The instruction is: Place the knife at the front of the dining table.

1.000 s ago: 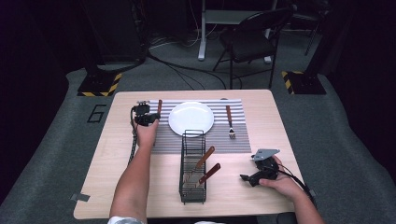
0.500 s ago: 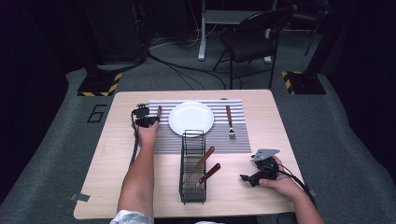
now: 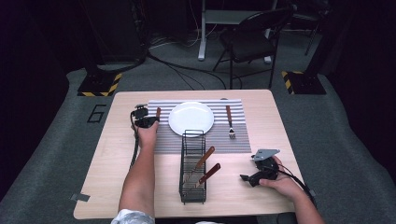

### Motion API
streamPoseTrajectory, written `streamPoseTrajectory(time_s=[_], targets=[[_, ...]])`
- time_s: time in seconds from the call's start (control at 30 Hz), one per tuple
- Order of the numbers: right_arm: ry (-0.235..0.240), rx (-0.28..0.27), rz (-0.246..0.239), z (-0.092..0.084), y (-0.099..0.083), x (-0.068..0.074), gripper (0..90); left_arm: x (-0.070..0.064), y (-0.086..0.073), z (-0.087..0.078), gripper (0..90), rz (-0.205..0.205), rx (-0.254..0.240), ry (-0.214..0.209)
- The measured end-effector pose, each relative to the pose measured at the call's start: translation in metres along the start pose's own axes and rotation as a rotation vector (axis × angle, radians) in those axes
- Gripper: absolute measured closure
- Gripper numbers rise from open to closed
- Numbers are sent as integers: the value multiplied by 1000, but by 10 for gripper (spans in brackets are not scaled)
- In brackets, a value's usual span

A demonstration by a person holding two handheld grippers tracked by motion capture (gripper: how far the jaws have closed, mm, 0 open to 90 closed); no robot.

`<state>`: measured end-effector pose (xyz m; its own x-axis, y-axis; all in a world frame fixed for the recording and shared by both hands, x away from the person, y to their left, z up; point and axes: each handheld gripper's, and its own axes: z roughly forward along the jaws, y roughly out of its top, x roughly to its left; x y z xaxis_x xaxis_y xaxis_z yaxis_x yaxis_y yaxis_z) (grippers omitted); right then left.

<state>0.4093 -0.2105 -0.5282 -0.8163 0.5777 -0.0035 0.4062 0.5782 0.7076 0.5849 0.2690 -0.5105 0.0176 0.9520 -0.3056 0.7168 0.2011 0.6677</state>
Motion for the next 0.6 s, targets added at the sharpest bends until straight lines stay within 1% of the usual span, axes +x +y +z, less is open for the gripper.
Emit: streamPoseTrajectory(time_s=[0.1,0.23,0.33,0.4,0.43,0.53,0.6], targets=[[-1,-1,-1,0,0,0,0,3,0,-4,708,7,-2,4],[0,0,-2,0,0,0,0,8,-1,-13,672,12,-13,-1],[-1,-2,2,0,0,0,0,12,0,-21,651,31,-12,6],[-1,-3,6,0,0,0,0,16,1,-26,639,54,-16,13],[-2,-3,6,0,0,0,0,17,1,-29,633,56,-20,14],[-2,-3,6,0,0,0,0,22,1,-35,609,41,-44,-3],[0,-2,5,0,0,0,0,23,0,-39,593,47,-46,-1]])
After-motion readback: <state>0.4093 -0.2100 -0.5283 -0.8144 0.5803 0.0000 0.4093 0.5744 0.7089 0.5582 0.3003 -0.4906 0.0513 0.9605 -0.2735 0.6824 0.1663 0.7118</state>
